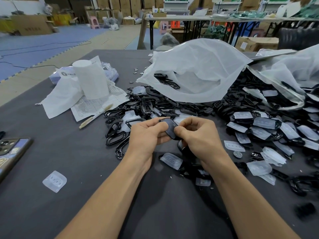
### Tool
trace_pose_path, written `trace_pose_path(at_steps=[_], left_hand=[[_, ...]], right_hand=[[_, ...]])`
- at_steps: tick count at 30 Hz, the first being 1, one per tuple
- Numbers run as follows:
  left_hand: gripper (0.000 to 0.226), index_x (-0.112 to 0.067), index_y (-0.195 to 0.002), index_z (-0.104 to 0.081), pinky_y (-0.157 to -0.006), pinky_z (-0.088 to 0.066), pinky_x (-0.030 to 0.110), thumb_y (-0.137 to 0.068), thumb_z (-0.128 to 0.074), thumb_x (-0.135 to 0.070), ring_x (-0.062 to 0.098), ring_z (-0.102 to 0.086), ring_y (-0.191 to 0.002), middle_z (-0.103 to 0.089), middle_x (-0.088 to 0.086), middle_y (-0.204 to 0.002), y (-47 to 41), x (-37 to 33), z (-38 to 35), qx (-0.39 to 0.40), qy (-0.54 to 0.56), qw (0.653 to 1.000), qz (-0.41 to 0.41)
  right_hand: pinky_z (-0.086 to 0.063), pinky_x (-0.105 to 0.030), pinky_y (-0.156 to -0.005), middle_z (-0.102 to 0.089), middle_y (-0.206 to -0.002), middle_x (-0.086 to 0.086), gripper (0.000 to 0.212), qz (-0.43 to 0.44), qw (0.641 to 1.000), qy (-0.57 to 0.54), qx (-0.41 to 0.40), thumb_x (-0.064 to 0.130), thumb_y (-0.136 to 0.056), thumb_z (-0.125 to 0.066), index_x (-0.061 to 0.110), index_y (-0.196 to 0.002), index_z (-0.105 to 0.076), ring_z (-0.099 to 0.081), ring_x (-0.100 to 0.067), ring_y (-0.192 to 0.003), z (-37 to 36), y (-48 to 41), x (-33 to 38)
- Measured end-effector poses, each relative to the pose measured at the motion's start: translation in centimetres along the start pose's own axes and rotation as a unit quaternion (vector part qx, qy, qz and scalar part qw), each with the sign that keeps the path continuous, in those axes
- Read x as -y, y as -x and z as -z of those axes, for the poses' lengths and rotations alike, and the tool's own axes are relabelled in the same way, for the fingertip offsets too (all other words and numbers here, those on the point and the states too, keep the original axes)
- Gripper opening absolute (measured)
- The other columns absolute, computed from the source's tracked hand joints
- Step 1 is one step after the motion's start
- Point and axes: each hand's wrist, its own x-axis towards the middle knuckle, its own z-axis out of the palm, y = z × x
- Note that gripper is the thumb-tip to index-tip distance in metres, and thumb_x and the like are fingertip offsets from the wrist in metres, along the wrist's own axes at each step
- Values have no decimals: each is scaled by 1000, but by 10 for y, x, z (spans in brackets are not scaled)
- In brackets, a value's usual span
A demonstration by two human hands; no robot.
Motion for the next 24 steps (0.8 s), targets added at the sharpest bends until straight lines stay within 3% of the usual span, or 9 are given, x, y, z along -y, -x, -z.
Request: trace_pose_path(at_steps=[3,7,11,14,18,20,24], left_hand=[[26,-8,-81,-80,-55,-57,21,-90,-63,9,15,-72,-60,-77,12,-76,1,1,-1,-7,10,1000,-4],[19,-3,-91,-80,-62,-60,26,-90,-65,9,21,-75,-68,-78,16,-82,1,4,-1,-9,9,1000,-5],[18,-23,-88,-84,-71,-55,36,-83,-78,-7,23,-65,-71,-77,22,-85,-2,7,4,-25,-119,990,-70],[20,-28,-81,-84,-62,-54,25,-81,-84,-8,10,-67,-63,-79,6,-77,-2,4,7,-22,-147,985,-91],[34,-28,-68,-83,-55,-54,19,-81,-81,3,10,-61,-51,-78,5,-71,-3,3,5,-31,-104,992,-71],[32,-24,-68,-83,-55,-54,21,-81,-80,5,12,-59,-49,-78,7,-71,-3,4,4,-31,-92,993,-66],[31,-21,-66,-82,-55,-53,18,-80,-81,7,12,-64,-53,-78,6,-73,-2,5,2,-33,-92,992,-75]], right_hand=[[-48,-39,-61,-71,-64,-3,7,-12,1000,7,18,25,-70,-71,22,-76,-74,-58,-19,-55,-3,0,0],[-49,-35,-58,-73,-64,-6,11,-16,1000,6,19,12,-77,-72,22,-76,-74,-62,-15,-51,-1,-1,-3],[-48,-34,-53,-73,-64,-8,22,-15,1000,7,7,2,-82,-72,23,-75,-75,-59,-19,-49,1,-1,-2],[-47,-32,-52,-72,-67,-12,20,-14,1000,-13,25,-2,-82,-74,17,-75,-75,-56,-20,-48,4,0,2],[-46,-29,-51,-70,-65,-12,26,-21,998,-46,32,-11,-81,-70,12,-70,-77,-55,-18,-49,9,0,6],[-45,-25,-51,-69,-63,-6,27,-21,998,-56,20,-4,-84,-72,16,-67,-79,-56,-16,-51,9,1,7],[-48,-27,-53,-71,-61,2,15,29,998,42,-26,21,-85,-80,27,-71,-78,-60,-12,-51,2,2,5]])
